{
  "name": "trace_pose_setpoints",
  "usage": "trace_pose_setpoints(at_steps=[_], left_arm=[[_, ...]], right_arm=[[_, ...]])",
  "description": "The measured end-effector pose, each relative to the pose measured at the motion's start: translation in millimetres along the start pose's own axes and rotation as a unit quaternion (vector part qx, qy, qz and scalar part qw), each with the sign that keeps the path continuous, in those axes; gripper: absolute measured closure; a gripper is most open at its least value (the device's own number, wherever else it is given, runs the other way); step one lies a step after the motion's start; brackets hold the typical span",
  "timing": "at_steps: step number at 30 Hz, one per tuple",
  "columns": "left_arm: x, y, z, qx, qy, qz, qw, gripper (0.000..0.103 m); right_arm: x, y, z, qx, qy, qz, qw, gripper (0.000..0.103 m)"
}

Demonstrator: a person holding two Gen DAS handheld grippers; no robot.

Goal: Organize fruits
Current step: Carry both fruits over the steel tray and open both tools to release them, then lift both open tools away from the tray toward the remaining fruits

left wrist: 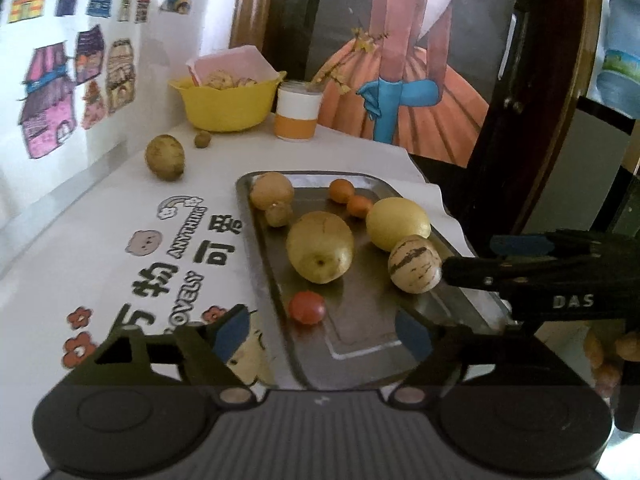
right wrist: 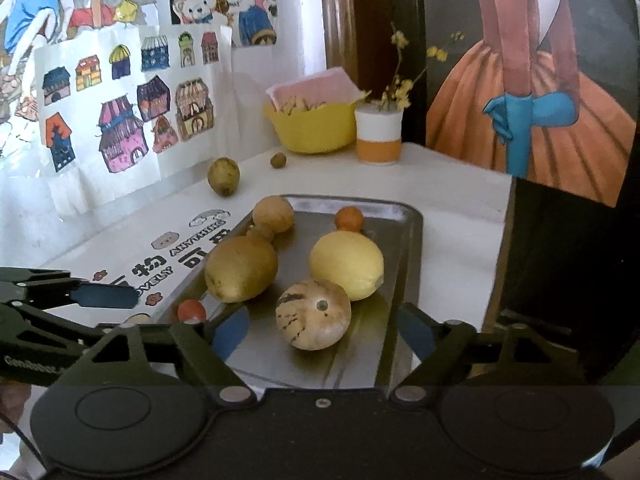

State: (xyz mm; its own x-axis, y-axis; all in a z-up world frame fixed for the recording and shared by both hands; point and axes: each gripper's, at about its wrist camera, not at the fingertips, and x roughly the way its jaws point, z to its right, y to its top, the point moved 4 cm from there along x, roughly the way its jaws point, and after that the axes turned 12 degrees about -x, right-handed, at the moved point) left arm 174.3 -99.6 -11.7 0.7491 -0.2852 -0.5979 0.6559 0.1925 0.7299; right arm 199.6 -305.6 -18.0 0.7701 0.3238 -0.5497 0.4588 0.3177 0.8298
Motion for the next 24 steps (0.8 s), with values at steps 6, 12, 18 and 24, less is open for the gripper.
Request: trace_pose_setpoints(at_steps=[6,12,18,24], left_arm=[[-29.5,-4.4,-15.3,-0.007,0.014,0.009,0.9998,0.003],[-53.6,-10.4,-31.5,0.002,0.033,0.012,0.9994,0.001],[-66.3,-17.3,-53.7,-0.002,0.054,-0.01,0.9985,0.001],[-78.4,-14.7,-80.6,-0.013,0.082,-0.022,0.9963,0.001]], right_arm=[[-32.0,-3.7,-8.7,0.006,0.004,0.01,1.0,0.002],[-56.1,-13.3,-31.5,-0.009,0.014,-0.007,1.0,0.001],[-66.4,-28.5,-58.0,-0.02,0.039,-0.043,0.998,0.001],[-65.1,-32.2,-90.4,-0.027,0.077,-0.07,0.994,0.001]])
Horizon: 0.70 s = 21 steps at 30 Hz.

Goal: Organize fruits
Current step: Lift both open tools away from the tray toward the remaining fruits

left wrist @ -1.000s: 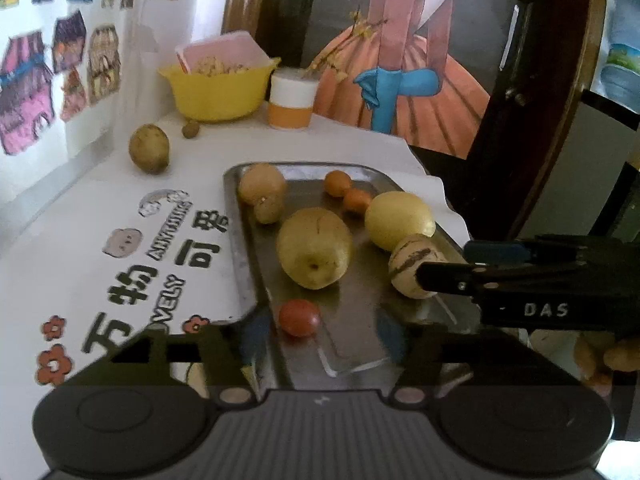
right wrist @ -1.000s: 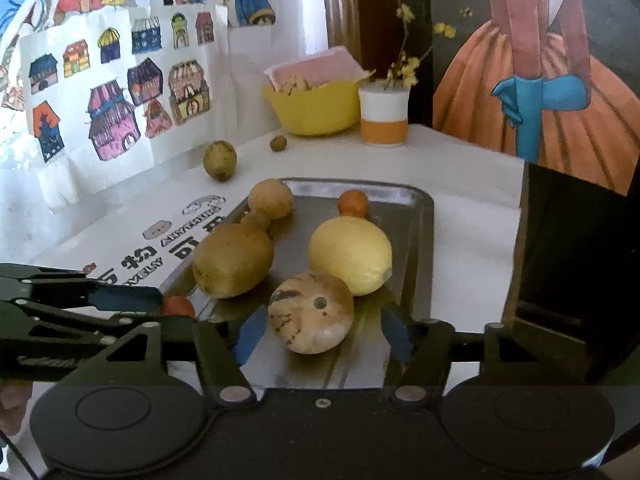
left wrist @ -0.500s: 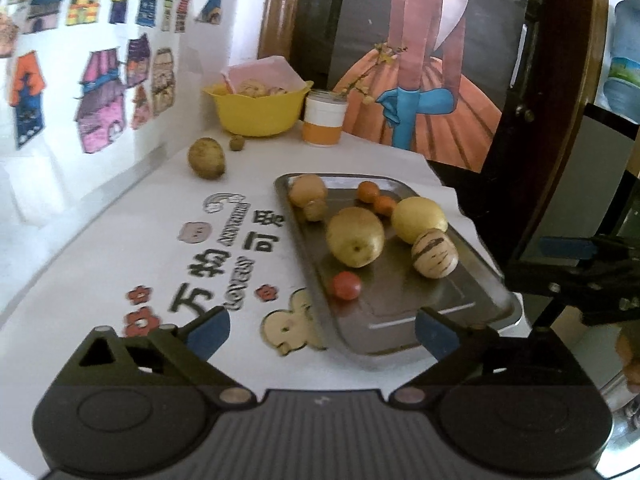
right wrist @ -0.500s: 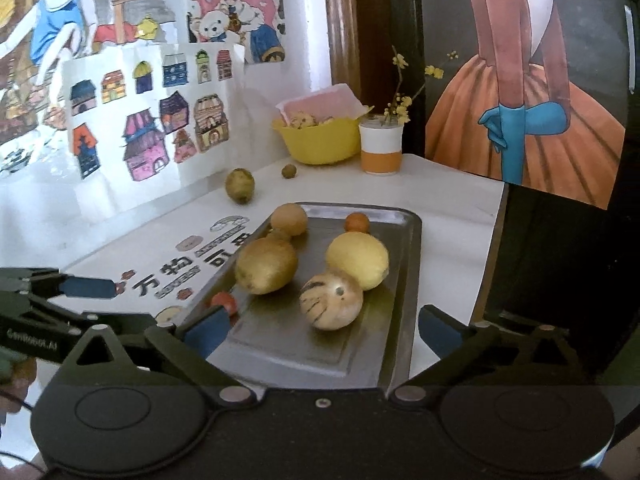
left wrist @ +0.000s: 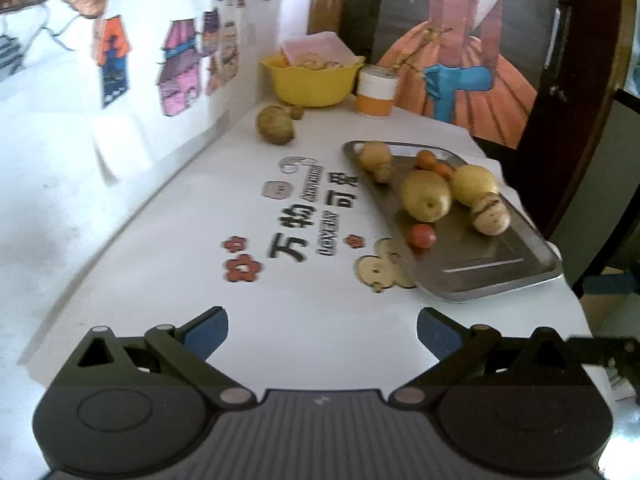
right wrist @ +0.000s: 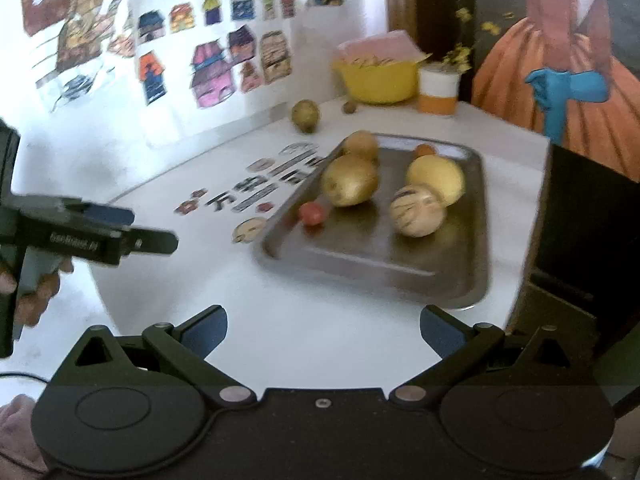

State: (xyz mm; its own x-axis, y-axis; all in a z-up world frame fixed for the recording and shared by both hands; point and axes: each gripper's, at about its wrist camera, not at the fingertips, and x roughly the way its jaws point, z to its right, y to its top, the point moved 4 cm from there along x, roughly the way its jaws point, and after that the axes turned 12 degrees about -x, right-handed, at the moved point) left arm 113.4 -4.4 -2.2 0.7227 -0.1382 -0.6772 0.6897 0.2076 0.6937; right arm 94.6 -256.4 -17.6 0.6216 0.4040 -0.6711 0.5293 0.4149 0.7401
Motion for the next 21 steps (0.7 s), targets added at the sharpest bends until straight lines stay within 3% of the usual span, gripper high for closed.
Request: trace_pose_setpoints(at_steps=[12,21], left_arm=[[-20.3,42.4,-29.6,-0.001,0.036,0.033,0.9988,0.001],[-3.1,92.5,-27.5,0.003,0.048,0.065,0.9967,0.001]], right_arm=[[-3.7,62.0,-35.1,-0.067,0.04,0.046,0.996,0.001],[1.6,142.9,-13.0,-0.142,0.032,0.085,0.986,0.001]])
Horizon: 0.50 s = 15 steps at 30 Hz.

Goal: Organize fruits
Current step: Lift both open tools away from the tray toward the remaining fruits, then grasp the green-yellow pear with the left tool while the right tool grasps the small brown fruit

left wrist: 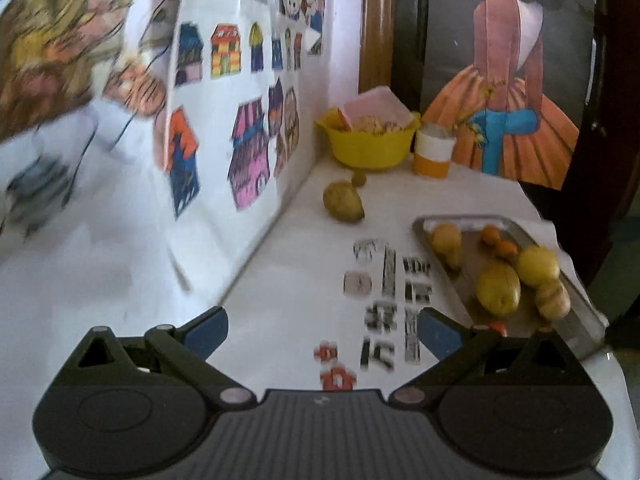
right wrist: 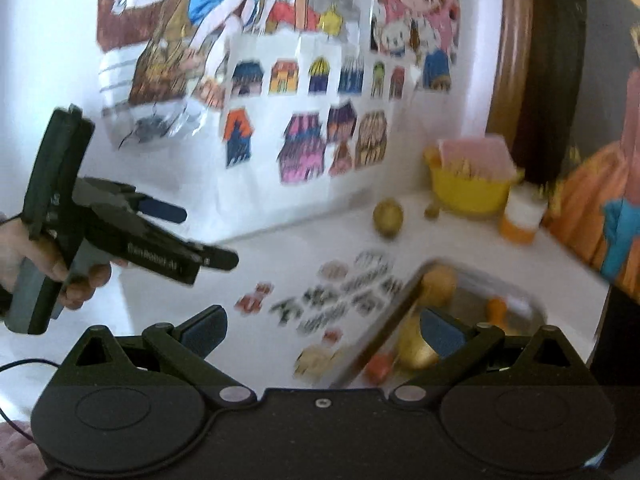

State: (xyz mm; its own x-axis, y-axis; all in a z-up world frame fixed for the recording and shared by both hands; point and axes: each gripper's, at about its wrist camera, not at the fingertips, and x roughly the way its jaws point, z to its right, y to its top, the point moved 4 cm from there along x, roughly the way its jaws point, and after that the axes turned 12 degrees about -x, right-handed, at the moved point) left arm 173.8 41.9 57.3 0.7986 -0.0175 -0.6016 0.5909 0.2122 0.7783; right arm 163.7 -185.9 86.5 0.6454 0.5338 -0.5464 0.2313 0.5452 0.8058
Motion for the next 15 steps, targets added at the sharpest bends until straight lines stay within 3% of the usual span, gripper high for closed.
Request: trace_pose_setpoints(at_steps=[8,15], left_arm=[[53.0,48.2,26.9,0.001,-0.005,0.023,0.9997,0.001],[113.4,75.3,48.7,0.016,0.0,0.027,0.9995,0.001]], right_arm=[[43.6,69.8,87.7,-0.001,-0.032,0.008,0.999,0.001],[113.8,95.1,139.1,0.019,-0.032,-0.004,0.999,0.001]])
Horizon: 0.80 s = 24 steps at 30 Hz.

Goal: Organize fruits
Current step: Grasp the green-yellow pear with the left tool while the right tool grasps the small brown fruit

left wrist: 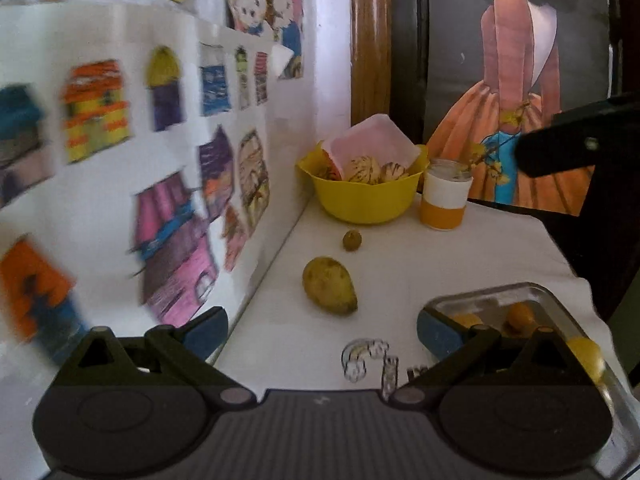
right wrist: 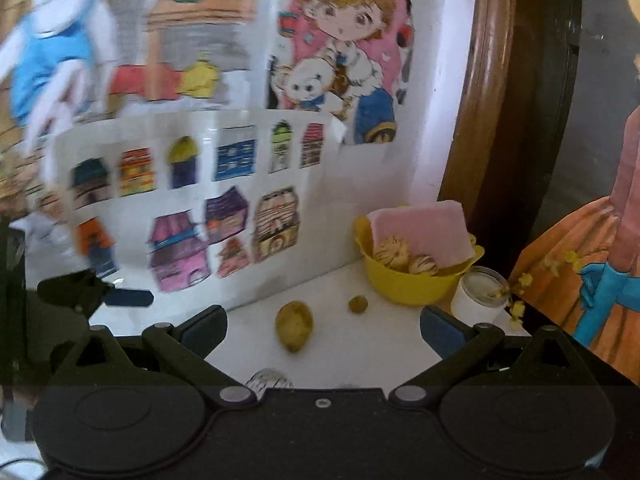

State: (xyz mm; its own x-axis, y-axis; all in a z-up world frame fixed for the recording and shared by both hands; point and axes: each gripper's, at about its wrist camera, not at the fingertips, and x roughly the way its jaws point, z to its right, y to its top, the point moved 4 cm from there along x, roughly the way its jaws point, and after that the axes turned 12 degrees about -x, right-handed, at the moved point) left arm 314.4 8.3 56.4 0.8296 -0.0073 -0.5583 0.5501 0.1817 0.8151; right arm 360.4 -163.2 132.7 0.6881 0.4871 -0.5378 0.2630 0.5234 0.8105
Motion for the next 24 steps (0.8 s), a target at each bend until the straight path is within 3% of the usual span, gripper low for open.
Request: trace_pose_setpoints(at_steps=[13,19,24], left_arm=[[105.0,-2.2,2.1,-0.003,-0.007,-0.021,0.9997,0.001],[137.5,-1.2,-1.2,-0.005,-0.004,-0.032,0.9995,0.001],[157.9,2.0,-4.4,-0.01,-0.001,-0.037,0.9993,0.001]], right_arm=[[138.3,-49.7,49.4,0.071,0.031,-0.021,0.997,0.003],[196.7,-53.7,61.6,0.108,0.041,-0.047,0.992,0.011],[232.7,-50.7,58.4,0.099,0.043,-0.062,0.992,0.013]])
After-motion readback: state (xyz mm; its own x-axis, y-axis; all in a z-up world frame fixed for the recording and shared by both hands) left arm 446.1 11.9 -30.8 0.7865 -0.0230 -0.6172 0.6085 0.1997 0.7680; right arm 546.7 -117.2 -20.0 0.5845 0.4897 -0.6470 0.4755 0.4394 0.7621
